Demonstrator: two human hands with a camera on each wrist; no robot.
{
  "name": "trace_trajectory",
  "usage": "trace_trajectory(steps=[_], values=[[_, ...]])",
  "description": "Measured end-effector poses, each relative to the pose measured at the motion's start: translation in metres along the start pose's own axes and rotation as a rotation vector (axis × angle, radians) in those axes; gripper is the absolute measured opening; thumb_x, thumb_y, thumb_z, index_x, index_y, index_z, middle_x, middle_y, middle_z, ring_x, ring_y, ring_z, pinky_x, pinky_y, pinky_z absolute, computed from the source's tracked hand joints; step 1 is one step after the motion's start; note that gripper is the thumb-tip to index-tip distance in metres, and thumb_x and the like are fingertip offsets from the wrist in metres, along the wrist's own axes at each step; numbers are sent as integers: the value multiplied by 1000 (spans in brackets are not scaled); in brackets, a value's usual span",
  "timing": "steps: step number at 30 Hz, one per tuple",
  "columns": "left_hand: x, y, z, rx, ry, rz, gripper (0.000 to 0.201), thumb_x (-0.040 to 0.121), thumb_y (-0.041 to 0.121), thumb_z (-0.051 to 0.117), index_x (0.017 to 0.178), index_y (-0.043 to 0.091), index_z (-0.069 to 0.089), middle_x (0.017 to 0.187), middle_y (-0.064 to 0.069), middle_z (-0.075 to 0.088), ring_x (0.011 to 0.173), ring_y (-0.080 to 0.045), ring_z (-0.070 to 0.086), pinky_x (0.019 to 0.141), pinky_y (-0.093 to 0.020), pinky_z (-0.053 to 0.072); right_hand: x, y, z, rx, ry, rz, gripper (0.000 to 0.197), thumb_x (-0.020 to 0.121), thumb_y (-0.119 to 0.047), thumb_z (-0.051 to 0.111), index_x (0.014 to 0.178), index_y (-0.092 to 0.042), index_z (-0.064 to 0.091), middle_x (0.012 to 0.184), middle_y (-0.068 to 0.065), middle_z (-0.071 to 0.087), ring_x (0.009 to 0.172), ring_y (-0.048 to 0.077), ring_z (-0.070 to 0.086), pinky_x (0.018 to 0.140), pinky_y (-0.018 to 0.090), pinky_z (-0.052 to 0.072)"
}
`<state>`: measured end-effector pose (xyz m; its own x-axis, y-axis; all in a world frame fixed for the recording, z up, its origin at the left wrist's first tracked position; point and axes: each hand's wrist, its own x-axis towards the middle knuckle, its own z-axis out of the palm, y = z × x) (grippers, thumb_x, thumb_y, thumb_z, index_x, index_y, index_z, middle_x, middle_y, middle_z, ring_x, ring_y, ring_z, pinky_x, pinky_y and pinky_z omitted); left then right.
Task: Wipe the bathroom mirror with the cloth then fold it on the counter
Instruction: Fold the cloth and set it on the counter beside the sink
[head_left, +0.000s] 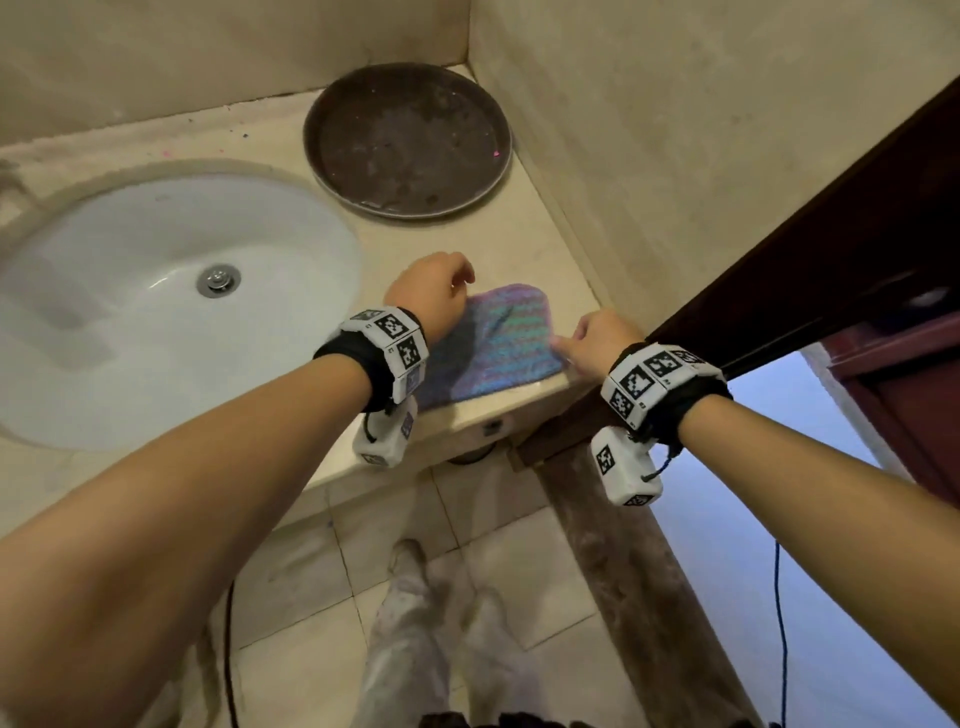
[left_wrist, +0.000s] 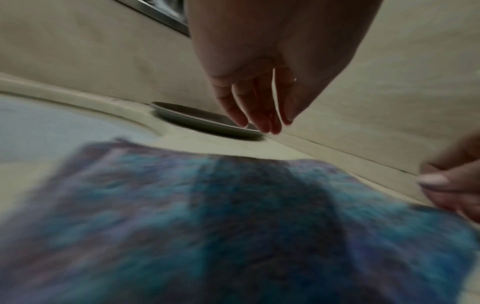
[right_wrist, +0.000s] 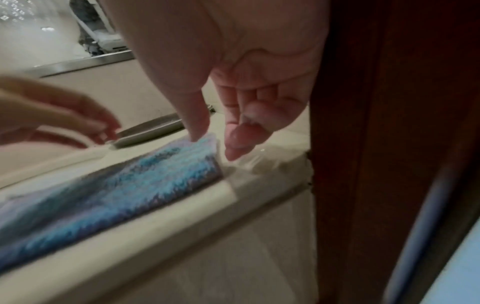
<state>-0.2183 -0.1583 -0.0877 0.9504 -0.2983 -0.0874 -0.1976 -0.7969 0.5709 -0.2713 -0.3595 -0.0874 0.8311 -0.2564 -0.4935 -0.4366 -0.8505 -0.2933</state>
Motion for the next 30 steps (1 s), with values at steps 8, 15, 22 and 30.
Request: trace_trajectory(steps=[8,15,22,30], values=[[30,45,49,277,-256,389,38,91,5,43,125,16,56,124,-7,59,115,-28,48,93,-39,41,-3,15,28,53,30,88,39,88,-43,56,90,-5,62,87,12,62,81,30,60,63,28,41],[51,56,49,699,-375,643,32,87,9,51,117,15,59,118,-7,59,109,-29,48,82,-37,40,-2,15,38,190,33,171,26,86,-24,61,80,0,69,82,15,70,75,32,67,60,30,52],[54,60,34,832,-403,651,25,89,15,53,112,18,63,114,-3,59,111,-26,43,83,-34,37,-15,7,24,405,54,123,22,77,-6,62,57,-12,53,77,19,71,74,35,69,73,47,58],[33,6,-31,646,-247,614,14,84,13,58,94,13,68,97,-5,67,98,-30,49,73,-34,34,-46,-54,8,581,-102,-160,29,77,7,64,63,-15,52,62,4,57,58,18,56,67,35,55]])
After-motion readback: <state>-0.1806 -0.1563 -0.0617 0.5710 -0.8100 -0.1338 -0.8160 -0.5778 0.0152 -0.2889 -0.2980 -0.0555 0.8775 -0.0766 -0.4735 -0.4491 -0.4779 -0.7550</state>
